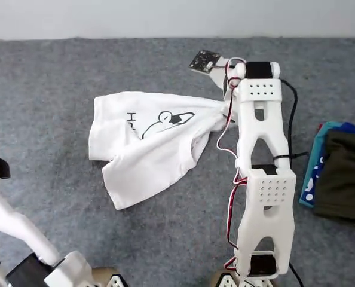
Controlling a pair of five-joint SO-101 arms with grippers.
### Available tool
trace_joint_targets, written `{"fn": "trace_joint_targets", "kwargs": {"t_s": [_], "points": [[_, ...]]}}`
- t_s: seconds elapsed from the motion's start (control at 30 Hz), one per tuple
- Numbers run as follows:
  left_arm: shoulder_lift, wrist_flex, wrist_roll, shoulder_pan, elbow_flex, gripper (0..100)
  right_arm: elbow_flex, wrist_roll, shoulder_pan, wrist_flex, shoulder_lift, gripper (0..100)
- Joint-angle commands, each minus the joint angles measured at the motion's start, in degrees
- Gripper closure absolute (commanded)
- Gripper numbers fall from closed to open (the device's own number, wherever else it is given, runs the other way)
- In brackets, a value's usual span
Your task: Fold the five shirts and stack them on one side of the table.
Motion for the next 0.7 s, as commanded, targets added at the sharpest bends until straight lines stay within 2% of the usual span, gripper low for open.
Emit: {"fn": "trace_joint_targets", "kwargs": {"t_s": [0.0, 0.13, 0.23, 0.4, 0.67], "points": [[-1.7, 1.0, -0.6, -0.1, -0.1, 80, -8.0, -2.0, -1.1, 7.6, -4.7, 79.1], [-1.7, 1.0, -0.6, 0.1, -0.1, 80, -11.8, -6.3, -2.7, 8.7, -6.8, 79.1], [-1.7, 1.0, -0.6, 0.2, -0.1, 80, -8.7, -10.4, -6.8, 8.7, -10.6, 79.3], [-1.7, 1.0, -0.6, 0.1, -0.1, 80, 6.4, -15.1, -17.6, 8.6, -19.5, 79.2], [-1.7, 1.0, -0.6, 0.1, -0.1, 80, 21.7, -29.4, -36.3, 8.5, -24.0, 79.0]]}}
